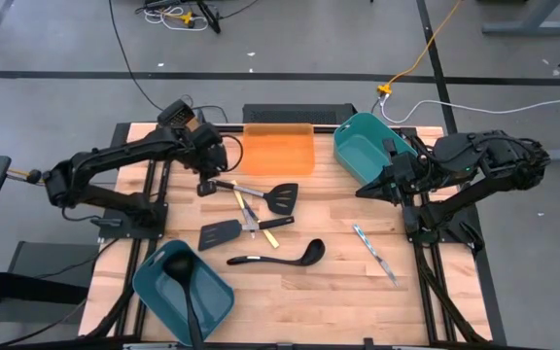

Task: Pick & Place Kitchen Items
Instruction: Put the top black spatula into the green bin

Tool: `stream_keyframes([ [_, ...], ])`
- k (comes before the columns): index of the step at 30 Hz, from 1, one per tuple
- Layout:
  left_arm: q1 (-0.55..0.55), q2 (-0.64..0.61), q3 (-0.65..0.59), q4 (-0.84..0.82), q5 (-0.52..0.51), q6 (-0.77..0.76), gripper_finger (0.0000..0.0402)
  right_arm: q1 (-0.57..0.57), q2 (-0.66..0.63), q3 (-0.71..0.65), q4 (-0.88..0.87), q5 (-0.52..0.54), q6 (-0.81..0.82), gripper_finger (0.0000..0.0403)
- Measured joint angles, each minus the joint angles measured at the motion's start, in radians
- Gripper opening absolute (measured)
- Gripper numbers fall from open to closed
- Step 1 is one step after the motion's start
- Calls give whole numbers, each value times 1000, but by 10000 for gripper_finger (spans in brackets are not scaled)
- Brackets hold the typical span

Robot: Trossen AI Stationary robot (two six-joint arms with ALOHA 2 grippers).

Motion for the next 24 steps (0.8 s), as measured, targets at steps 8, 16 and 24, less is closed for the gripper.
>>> stream_keyframes([
  [8,52,-16,-81,51,11,60,0,0,0,0,0,0,2,2],
  [16,82,-21,-201,176,7,89,0,0,0,0,0,2,27,2],
  [24,94,-21,-266,232,7,187,1,0,0,0,0,3,32,2],
])
